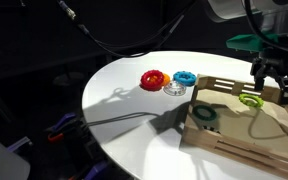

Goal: Remove the light green ring from the tray and put it on the table

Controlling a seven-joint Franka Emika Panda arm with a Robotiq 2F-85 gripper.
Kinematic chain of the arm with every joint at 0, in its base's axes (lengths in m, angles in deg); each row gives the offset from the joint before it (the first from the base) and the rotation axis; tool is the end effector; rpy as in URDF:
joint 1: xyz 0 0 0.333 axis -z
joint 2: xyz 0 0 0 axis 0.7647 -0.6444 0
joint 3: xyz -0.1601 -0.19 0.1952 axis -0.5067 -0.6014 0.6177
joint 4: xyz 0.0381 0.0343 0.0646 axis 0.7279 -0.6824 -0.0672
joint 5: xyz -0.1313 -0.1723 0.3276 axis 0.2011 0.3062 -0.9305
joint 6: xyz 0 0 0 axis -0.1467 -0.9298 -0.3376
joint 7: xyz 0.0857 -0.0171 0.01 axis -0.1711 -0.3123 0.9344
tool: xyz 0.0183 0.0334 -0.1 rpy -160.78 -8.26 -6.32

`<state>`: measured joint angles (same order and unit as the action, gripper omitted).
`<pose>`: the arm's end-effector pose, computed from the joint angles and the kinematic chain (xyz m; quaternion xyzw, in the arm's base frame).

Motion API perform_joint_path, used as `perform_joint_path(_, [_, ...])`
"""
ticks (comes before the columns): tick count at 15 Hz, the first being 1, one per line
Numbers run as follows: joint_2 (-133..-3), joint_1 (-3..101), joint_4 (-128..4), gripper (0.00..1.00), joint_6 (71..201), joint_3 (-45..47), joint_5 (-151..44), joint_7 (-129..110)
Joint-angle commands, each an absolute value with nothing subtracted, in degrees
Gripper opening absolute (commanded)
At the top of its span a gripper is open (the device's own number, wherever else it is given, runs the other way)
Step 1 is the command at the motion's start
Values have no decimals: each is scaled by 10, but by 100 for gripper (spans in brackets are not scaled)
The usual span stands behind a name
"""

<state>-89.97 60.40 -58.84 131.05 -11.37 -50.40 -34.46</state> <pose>0.6434 -0.2938 0.2732 0.9036 -0.4079 0.0284 0.1280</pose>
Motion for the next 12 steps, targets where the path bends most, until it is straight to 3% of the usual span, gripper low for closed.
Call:
perform_joint_path(1, [-910, 606, -585, 100, 1329, -115, -516, -333])
perform_joint_path(12, [-931, 607, -577, 100, 1316, -116, -520, -331])
